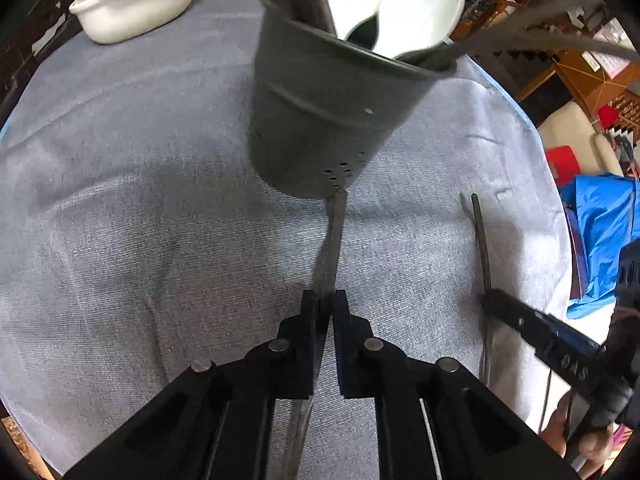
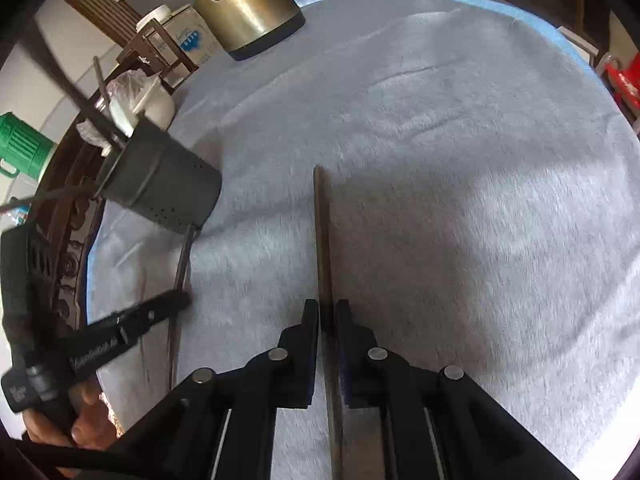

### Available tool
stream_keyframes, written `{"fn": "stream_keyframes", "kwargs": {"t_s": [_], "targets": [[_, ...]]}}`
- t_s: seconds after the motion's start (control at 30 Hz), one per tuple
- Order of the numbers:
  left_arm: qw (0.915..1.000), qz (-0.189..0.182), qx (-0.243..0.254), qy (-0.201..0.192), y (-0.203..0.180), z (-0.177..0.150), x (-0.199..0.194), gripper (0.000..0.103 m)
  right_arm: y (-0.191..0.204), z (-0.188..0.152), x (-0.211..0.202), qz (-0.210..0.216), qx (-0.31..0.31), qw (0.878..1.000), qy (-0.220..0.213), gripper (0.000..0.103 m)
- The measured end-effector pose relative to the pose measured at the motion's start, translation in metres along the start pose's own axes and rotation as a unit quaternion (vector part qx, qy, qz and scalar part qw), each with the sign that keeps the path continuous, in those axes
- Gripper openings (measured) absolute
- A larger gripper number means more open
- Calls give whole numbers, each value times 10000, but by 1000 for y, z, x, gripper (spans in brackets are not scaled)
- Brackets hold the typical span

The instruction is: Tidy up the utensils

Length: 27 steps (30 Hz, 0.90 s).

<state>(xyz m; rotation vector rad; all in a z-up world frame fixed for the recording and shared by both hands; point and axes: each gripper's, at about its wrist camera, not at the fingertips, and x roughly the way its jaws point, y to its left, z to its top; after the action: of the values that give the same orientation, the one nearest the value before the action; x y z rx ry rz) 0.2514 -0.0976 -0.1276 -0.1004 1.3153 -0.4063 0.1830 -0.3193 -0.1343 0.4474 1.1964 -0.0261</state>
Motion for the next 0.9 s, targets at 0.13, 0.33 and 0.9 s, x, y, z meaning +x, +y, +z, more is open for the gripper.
{"fn": "stream_keyframes", "kwargs": {"t_s": [0.13, 0.33, 0.9], "targets": [[10000, -4, 64, -38, 6, 2, -4, 10, 7, 18, 9, -167, -61, 9998, 90, 12], [9999, -26, 84, -70, -6, 20, 7, 12, 19, 36, 22, -480, -166, 9986, 158, 12], [9913, -54, 256, -1288, -4, 2, -58, 6, 33, 16, -26, 143, -407, 9964, -728, 7]]}}
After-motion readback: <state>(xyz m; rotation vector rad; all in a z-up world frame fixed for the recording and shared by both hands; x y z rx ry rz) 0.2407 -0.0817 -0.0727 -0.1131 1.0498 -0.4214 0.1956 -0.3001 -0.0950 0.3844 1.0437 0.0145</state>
